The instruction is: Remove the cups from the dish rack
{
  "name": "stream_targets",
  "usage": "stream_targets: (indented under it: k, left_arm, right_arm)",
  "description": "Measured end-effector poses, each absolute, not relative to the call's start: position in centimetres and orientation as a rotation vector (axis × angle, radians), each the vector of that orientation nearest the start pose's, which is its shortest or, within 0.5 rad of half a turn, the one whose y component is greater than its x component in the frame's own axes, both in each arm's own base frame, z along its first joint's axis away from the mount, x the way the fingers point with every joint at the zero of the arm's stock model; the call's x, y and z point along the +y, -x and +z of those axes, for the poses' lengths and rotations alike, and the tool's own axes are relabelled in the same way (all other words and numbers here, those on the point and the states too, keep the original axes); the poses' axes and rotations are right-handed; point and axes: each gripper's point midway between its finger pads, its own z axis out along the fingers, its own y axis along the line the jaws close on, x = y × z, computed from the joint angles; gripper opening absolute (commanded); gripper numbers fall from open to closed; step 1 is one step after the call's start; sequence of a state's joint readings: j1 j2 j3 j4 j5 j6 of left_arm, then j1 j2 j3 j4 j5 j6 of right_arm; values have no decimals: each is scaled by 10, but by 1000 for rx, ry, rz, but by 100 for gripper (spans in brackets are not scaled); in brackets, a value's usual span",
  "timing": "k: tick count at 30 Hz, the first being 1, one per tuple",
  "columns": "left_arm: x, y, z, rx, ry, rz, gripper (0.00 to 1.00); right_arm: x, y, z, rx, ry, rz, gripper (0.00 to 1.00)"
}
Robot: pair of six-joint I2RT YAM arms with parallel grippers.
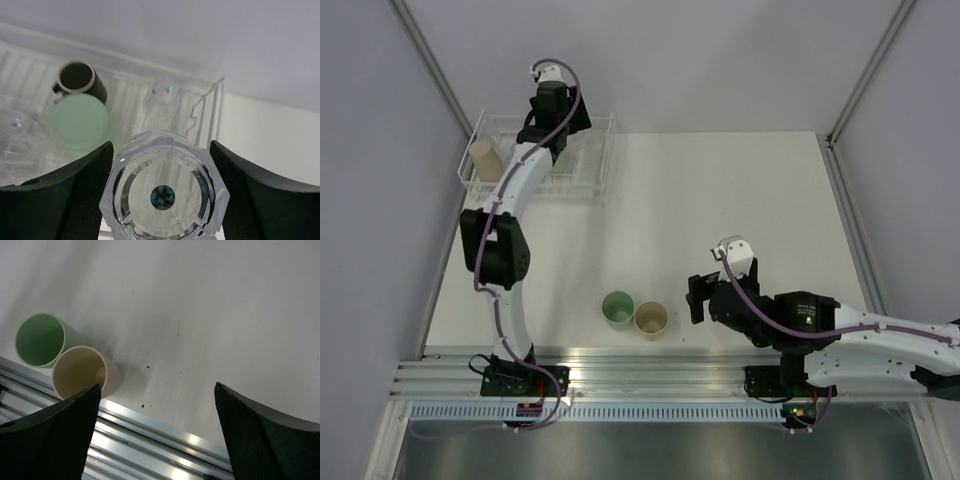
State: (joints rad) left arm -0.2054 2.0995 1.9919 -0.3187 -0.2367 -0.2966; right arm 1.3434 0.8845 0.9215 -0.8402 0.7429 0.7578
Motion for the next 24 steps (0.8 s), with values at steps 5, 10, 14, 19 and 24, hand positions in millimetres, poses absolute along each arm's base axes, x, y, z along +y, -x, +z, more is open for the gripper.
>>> stream_targets:
  k: [5, 10, 14, 19, 24]
  left_arm:
    - [-82, -551, 336, 1750, 322, -154, 2]
    - [-97, -472, 374, 1642, 389, -458, 2]
    - [-146, -411, 331, 1699, 346, -860, 2]
    - [-200, -333, 246, 1781, 388, -1433, 2]
    - [-218, -280, 242, 1753, 432, -1847, 2]
  right_arm:
    - [206, -153, 212, 2082, 279, 342, 98]
    - [199, -170, 223, 1998, 192, 274, 98]
    - [197, -186, 228, 1927, 125, 244, 98]
    - [205, -210, 208, 1914, 134, 269, 98]
    - [218, -226, 189, 1914, 175, 404, 98]
